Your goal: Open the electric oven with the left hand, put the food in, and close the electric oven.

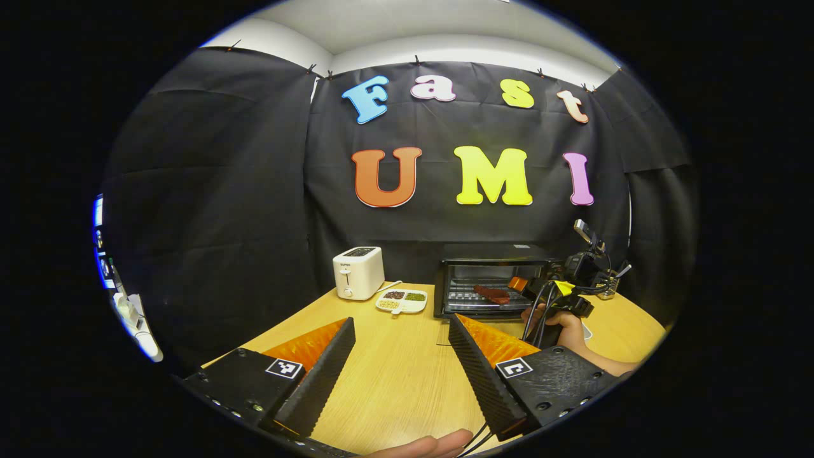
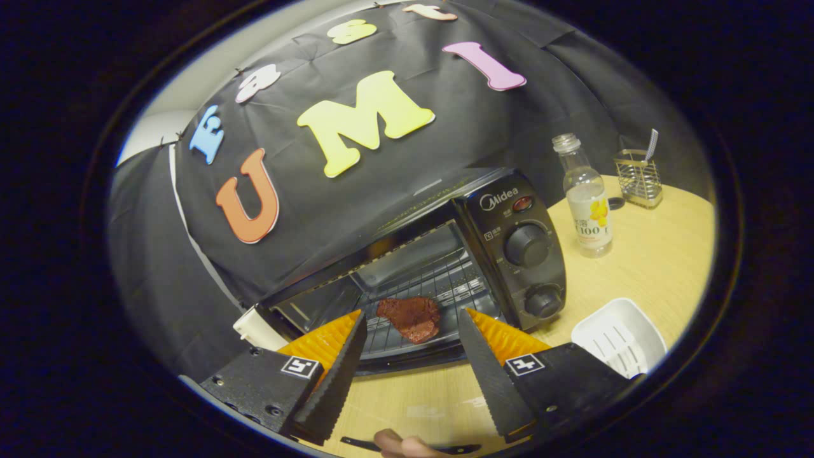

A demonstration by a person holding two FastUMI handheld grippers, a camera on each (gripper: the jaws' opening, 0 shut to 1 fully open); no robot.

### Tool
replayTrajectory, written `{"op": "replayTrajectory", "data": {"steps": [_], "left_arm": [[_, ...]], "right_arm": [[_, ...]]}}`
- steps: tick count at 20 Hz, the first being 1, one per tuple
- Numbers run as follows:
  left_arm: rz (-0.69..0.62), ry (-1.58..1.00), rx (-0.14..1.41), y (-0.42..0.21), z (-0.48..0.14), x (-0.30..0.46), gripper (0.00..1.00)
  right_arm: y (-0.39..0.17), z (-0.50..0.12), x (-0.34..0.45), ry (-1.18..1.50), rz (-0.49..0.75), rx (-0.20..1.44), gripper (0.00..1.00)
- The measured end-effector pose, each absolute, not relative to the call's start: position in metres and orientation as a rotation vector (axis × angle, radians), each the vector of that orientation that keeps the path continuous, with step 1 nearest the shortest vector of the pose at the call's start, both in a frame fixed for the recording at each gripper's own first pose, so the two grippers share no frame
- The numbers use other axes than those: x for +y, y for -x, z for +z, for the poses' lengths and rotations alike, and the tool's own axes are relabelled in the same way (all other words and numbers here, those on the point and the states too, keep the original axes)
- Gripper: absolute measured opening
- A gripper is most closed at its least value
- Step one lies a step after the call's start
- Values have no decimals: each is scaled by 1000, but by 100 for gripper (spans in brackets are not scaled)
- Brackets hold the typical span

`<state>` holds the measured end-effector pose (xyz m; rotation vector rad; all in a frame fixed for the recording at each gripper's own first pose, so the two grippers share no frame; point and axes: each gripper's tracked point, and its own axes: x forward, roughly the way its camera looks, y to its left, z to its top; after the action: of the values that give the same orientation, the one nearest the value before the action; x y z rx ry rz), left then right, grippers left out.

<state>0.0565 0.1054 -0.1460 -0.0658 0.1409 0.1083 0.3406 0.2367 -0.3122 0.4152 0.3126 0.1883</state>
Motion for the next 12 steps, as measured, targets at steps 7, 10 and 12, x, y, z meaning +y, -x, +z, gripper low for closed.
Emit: {"op": "replayTrajectory", "data": {"steps": [7, 10, 12], "left_arm": [[83, 68, 176, -57, -152, 82, 95], [44, 93, 180, -65, -153, 64, 94], [19, 94, 198, -76, -161, 53, 95]], "right_arm": [[-283, -268, 214, -246, 261, 206, 96], [-257, -245, 190, -199, 259, 164, 100], [-240, -225, 171, -177, 245, 134, 100]]}}
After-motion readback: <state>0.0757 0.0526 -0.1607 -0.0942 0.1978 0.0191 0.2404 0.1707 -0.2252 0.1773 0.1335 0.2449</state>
